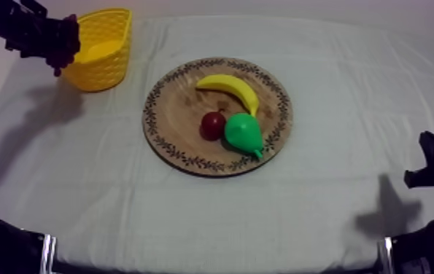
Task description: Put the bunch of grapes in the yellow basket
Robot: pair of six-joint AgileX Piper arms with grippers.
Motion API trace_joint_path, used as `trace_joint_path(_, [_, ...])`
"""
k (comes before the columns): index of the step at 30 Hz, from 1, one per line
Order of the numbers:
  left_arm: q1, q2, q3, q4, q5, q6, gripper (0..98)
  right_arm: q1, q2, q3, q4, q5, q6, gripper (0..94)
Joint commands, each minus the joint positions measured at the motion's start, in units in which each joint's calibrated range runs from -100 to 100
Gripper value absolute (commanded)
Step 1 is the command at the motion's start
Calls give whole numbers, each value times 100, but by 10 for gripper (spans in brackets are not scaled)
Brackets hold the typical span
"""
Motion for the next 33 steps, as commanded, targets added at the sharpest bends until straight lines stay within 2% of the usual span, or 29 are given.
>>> trace_joint_path(1, [-83, 316, -442, -9, 37, -11, 531, 1, -2, -1, 1, -1, 1, 5])
trace_joint_path(18, [-207, 2814, -3026, -124, 120, -236, 544, 1, -2, -1, 1, -1, 1, 5])
trace_joint_path(33, [-144, 4324, -4020, -148, 291, -91, 534, 1, -2, -1, 1, -1, 1, 5])
